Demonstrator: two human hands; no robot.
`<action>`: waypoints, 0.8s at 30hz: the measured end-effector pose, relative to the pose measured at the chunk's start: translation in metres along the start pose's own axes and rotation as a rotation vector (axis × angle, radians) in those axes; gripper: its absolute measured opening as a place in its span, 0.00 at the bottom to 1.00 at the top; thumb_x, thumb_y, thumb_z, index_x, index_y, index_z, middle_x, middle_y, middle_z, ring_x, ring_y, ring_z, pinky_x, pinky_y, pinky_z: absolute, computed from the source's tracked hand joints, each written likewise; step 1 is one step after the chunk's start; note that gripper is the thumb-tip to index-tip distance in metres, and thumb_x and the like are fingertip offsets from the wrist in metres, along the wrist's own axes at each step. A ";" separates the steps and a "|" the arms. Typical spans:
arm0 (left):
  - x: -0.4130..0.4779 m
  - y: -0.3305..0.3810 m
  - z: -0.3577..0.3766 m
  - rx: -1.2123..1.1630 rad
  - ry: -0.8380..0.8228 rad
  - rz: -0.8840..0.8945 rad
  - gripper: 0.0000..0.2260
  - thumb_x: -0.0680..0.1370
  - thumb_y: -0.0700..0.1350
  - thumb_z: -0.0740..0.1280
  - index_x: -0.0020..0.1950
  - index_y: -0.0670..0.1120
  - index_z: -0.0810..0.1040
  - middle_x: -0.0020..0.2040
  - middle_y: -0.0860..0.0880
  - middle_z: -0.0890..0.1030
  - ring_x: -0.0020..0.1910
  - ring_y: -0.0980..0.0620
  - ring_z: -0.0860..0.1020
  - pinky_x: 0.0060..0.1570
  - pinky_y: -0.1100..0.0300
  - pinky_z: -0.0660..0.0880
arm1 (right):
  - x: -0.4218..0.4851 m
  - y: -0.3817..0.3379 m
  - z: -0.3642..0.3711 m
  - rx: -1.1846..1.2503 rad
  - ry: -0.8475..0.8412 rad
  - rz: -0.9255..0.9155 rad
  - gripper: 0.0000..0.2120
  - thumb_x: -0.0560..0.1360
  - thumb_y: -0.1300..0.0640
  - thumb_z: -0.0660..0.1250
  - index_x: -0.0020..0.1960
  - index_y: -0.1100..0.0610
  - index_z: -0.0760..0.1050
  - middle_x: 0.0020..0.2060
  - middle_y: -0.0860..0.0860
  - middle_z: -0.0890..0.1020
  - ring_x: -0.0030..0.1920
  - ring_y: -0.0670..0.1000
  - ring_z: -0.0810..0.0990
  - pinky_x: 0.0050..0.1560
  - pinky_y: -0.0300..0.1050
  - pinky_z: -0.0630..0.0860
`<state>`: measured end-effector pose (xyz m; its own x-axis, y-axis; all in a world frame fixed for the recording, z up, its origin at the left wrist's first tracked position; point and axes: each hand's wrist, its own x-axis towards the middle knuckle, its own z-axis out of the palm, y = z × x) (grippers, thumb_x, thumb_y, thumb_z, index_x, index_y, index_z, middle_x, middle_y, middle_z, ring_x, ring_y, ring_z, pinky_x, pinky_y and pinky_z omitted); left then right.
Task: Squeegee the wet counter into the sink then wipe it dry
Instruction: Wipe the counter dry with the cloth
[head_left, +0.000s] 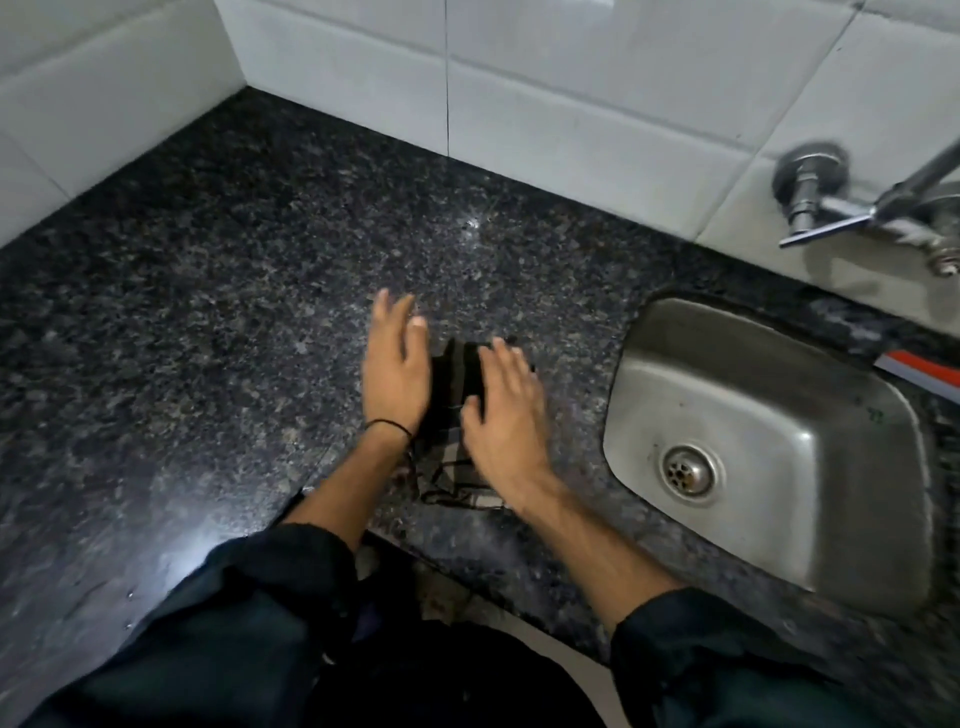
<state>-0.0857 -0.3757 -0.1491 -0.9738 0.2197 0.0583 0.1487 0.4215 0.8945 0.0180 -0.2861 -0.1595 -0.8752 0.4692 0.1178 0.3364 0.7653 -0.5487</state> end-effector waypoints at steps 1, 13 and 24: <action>0.009 -0.011 -0.010 0.095 0.015 -0.023 0.20 0.83 0.51 0.55 0.73 0.47 0.70 0.79 0.47 0.59 0.78 0.50 0.59 0.74 0.52 0.61 | -0.001 -0.010 0.009 -0.028 -0.047 -0.019 0.32 0.77 0.54 0.60 0.79 0.54 0.56 0.79 0.52 0.59 0.79 0.55 0.54 0.77 0.56 0.51; 0.007 -0.053 -0.024 0.744 -0.189 0.150 0.20 0.83 0.52 0.56 0.75 0.50 0.68 0.78 0.49 0.62 0.78 0.45 0.57 0.74 0.37 0.50 | 0.092 0.096 -0.019 -0.439 -0.272 -0.183 0.29 0.81 0.37 0.45 0.80 0.43 0.51 0.80 0.48 0.50 0.79 0.57 0.45 0.77 0.60 0.44; 0.044 -0.039 0.033 0.797 -0.236 0.108 0.24 0.83 0.58 0.48 0.80 0.56 0.53 0.81 0.53 0.51 0.80 0.48 0.49 0.76 0.39 0.46 | 0.138 0.100 -0.017 -0.429 -0.295 -0.164 0.28 0.81 0.36 0.45 0.79 0.40 0.48 0.80 0.49 0.46 0.79 0.60 0.44 0.77 0.59 0.44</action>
<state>-0.1286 -0.3535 -0.1955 -0.8987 0.4360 -0.0479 0.4028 0.8635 0.3035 -0.0632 -0.1374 -0.1843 -0.9678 0.2321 -0.0976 0.2448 0.9582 -0.1481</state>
